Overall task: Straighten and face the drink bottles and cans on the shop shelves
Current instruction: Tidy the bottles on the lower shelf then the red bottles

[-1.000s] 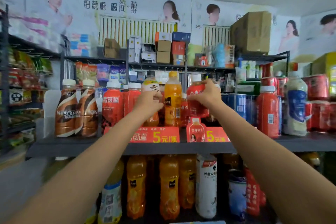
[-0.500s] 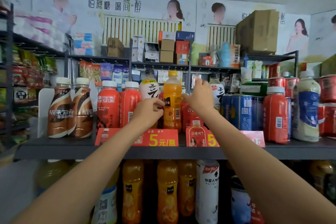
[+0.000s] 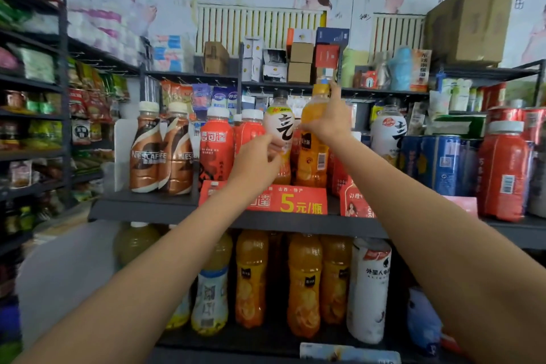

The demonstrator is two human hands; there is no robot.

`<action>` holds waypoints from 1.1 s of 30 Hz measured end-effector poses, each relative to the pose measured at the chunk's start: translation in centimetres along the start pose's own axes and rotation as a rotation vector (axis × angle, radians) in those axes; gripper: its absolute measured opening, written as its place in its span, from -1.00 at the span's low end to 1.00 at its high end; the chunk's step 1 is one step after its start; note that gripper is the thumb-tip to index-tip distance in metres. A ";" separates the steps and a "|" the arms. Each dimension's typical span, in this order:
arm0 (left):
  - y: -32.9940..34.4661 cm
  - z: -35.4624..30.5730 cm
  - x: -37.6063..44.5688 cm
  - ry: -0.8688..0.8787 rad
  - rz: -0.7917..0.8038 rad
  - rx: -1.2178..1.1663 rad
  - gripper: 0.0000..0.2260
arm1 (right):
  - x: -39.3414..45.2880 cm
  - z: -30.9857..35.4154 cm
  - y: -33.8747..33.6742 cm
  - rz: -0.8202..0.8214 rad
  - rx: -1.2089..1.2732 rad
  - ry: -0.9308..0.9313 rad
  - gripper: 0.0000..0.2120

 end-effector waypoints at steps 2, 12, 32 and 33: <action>0.1 -1.3 -0.2 0.051 0.028 -0.006 -0.75 | -0.6 1.5 -2.1 -0.089 0.045 -0.060 -0.01; -1.2 -6.6 -5.5 0.015 0.229 -0.581 -0.58 | -10.7 9.4 -11.1 0.248 0.275 -0.174 -0.34; 1.3 10.0 -16.0 -0.281 0.693 -0.001 -0.36 | -23.9 -5.2 4.3 0.570 -0.040 0.186 -0.35; 0.7 10.3 -15.1 -0.253 0.672 0.087 -0.34 | -23.6 -5.8 4.2 0.528 -0.117 0.177 -0.32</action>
Point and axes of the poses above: each hand's wrist, its own x-axis towards the middle knuckle, its own y-axis out of the palm, z = x × y, the point moved 4 cm from there along x, towards the middle knuckle, and after that the axes turned 8 degrees about -x, right-handed, at the moved point
